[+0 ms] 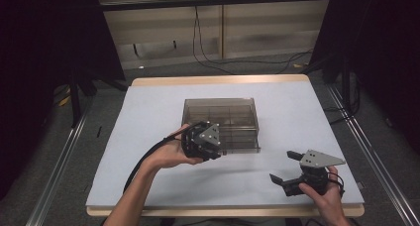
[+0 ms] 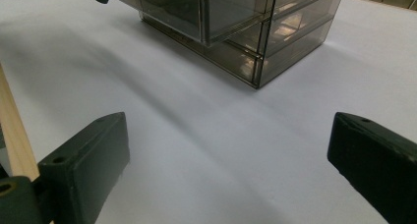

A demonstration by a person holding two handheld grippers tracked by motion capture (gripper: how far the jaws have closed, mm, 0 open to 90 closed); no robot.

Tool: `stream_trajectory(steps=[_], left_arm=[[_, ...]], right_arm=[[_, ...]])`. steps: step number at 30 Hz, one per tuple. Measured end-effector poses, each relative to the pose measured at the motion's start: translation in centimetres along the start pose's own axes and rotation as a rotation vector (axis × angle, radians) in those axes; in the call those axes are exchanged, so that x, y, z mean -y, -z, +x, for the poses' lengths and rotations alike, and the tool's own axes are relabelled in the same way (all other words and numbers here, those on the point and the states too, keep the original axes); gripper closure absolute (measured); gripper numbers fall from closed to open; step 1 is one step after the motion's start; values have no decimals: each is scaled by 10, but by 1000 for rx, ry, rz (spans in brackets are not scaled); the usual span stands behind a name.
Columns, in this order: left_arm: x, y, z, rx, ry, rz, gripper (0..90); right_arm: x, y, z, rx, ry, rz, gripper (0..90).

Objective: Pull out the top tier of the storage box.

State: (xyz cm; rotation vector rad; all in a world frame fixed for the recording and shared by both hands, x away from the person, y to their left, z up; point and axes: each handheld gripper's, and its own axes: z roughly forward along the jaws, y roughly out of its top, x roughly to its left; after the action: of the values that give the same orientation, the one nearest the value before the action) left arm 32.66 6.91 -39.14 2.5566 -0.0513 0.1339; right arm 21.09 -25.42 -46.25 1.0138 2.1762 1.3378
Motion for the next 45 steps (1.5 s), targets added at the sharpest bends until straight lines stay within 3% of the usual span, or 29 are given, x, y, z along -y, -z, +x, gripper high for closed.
stream_trajectory(steps=[37, 45], left_arm=[[-1, 3, -5, 61, -15, 4, 755], [-1, 2, -8, 56, -11, 5, 756]], right_arm=[[0, 0, 0, 1, -2, 2, 23], [0, 0, 0, -1, -2, 1, 23]])
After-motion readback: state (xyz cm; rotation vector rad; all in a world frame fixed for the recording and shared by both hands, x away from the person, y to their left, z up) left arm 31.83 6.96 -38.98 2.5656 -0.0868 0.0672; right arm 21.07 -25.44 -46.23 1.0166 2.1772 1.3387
